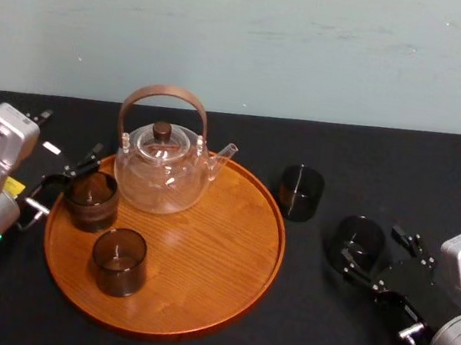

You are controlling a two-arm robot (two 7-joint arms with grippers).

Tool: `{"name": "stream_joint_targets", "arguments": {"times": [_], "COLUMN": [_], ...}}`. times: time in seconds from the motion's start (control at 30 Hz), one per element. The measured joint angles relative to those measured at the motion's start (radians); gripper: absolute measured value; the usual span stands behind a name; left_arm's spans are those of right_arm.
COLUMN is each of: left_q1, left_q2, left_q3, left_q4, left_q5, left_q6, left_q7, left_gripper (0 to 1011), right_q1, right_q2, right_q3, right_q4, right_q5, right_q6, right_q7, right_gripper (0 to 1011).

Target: Pick up the glass from the table and place it on the tray.

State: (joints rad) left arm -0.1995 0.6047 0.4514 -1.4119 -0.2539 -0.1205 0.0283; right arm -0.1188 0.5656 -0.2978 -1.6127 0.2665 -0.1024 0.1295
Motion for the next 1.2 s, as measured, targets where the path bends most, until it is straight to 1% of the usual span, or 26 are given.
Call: {"name": "stream_joint_targets", "arguments": {"times": [0.27,0.53,0.8,1.07,1.2], "left_q1": [0.0,0.0,0.0,0.0,0.0], "left_q2": [0.0,0.0,0.0,0.0,0.0], "left_q3": [0.0,0.0,0.0,0.0,0.0], "left_q4": [0.0,0.0,0.0,0.0,0.0], "left_q5": [0.0,0.0,0.0,0.0,0.0], "left_q6": [0.0,0.0,0.0,0.0,0.0], "left_q7": [0.0,0.0,0.0,0.0,0.0], "left_gripper": [1002,1001,1001,1001,1001], "right_q1": [-0.004,0.015,0.05,0.097,0.113], "right_q2": [-0.018,-0.044,-0.073,-0.105,-0.115], "right_q3": [0.014,0.017,0.017,0.018,0.018], "right_q4": [0.022,0.064,0.111,0.17,0.187], "right_q5": [-0.002,-0.009,-0.019,-0.03,-0.039], "right_q6": [0.003,0.012,0.019,0.029,0.034], "right_q7": [0.018,0.045,0.076,0.111,0.123], "right_gripper": [1002,1002,1002,1002,1002]}}
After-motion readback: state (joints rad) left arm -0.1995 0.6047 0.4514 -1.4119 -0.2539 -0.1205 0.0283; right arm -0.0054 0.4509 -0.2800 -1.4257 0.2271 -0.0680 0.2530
